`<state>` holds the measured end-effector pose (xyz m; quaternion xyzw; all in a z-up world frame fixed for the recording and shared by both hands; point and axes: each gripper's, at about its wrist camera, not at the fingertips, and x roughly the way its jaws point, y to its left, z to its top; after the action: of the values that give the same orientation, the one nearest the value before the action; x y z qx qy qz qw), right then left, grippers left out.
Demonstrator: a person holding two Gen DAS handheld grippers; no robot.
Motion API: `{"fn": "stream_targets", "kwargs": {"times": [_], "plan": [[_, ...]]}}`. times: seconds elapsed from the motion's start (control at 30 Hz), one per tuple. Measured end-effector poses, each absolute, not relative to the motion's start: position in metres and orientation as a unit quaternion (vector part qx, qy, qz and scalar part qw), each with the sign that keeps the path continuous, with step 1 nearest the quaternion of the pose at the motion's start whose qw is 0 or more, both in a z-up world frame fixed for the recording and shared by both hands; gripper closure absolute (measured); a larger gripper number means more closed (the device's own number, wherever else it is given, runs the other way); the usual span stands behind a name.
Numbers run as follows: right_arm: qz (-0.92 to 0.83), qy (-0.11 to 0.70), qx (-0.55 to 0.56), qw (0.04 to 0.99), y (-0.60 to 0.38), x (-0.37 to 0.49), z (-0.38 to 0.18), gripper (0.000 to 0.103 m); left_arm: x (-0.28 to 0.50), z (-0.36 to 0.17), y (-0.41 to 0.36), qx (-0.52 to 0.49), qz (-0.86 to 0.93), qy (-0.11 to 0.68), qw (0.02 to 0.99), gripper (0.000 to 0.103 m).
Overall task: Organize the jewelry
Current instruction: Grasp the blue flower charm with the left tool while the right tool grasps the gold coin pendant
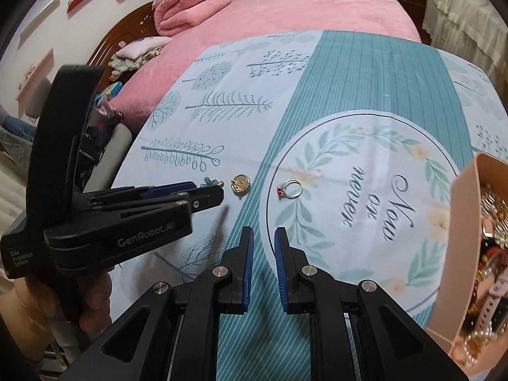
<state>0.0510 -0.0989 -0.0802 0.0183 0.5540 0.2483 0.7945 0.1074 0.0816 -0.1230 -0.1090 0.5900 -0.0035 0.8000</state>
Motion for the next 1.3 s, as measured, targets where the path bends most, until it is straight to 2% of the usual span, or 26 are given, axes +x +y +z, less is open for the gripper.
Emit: {"fn": "stream_targets", "kwargs": {"times": [0.4, 0.43, 0.47, 0.5, 0.67, 0.73, 0.77, 0.8, 1.3], "plan": [[0.263, 0.556, 0.008, 0.789, -0.085, 0.065, -0.091, 0.09, 0.118, -0.13, 0.081, -0.136, 0.047, 0.584, 0.799, 0.073], [0.264, 0.556, 0.006, 0.788, -0.084, 0.066, -0.091, 0.09, 0.118, -0.13, 0.081, -0.137, 0.048, 0.583, 0.799, 0.075], [0.266, 0.556, 0.004, 0.788, -0.084, 0.065, -0.091, 0.09, 0.117, -0.13, 0.08, -0.137, 0.048, 0.583, 0.8, 0.082], [0.268, 0.555, 0.001, 0.788, -0.082, 0.066, -0.091, 0.09, 0.116, -0.131, 0.082, -0.139, 0.047, 0.584, 0.799, 0.085], [0.284, 0.551, -0.011, 0.784, -0.07, 0.07, -0.091, 0.089, 0.1, -0.123, 0.095, -0.142, 0.056, 0.575, 0.804, 0.086], [0.288, 0.55, -0.018, 0.784, -0.065, 0.072, -0.092, 0.081, 0.093, -0.123, 0.101, -0.144, 0.059, 0.578, 0.801, 0.086], [0.291, 0.547, -0.021, 0.785, -0.062, 0.073, -0.092, 0.071, 0.088, -0.123, 0.105, -0.145, 0.064, 0.579, 0.8, 0.086], [0.293, 0.539, -0.026, 0.789, -0.059, 0.074, -0.091, 0.066, 0.085, -0.123, 0.108, -0.146, 0.068, 0.579, 0.799, 0.086], [0.295, 0.499, -0.146, 0.802, -0.019, 0.089, -0.11, 0.066, 0.054, -0.121, 0.137, -0.175, 0.098, 0.562, 0.803, 0.086]]}}
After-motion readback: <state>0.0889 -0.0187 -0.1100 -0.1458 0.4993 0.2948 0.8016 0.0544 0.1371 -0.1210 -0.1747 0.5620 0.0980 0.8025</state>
